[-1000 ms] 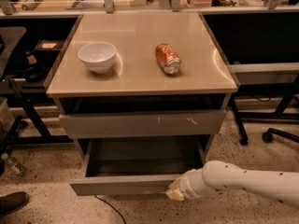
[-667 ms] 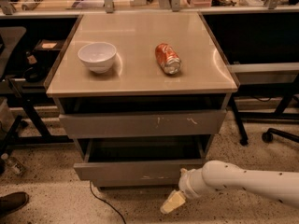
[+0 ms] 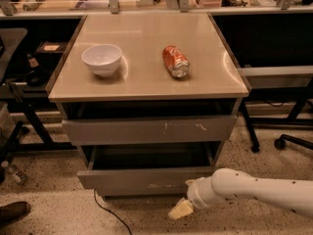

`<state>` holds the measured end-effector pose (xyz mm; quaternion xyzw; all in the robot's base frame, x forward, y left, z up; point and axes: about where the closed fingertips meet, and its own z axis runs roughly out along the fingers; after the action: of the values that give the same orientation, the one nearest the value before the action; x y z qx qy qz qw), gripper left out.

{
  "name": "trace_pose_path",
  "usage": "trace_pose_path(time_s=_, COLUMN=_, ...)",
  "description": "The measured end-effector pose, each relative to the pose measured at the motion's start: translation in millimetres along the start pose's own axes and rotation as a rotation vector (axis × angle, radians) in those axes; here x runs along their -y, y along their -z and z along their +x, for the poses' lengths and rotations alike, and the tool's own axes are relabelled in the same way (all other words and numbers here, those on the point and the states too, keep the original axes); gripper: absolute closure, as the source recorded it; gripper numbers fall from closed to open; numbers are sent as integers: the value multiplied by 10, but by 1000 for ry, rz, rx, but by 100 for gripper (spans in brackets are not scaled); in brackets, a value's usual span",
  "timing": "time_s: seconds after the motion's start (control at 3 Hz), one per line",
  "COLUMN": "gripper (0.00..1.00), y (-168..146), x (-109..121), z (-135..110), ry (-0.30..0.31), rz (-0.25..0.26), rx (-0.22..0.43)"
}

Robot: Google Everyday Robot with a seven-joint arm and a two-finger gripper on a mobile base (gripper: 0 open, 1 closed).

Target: Close middle drawer

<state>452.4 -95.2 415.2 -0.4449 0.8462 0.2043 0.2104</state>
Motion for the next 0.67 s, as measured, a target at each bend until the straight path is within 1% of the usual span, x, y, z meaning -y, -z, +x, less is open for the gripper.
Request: trace_pose_path(time_s=0.67, gripper=65, y=0, x=0, z=0, ry=0, rz=0, rx=0)
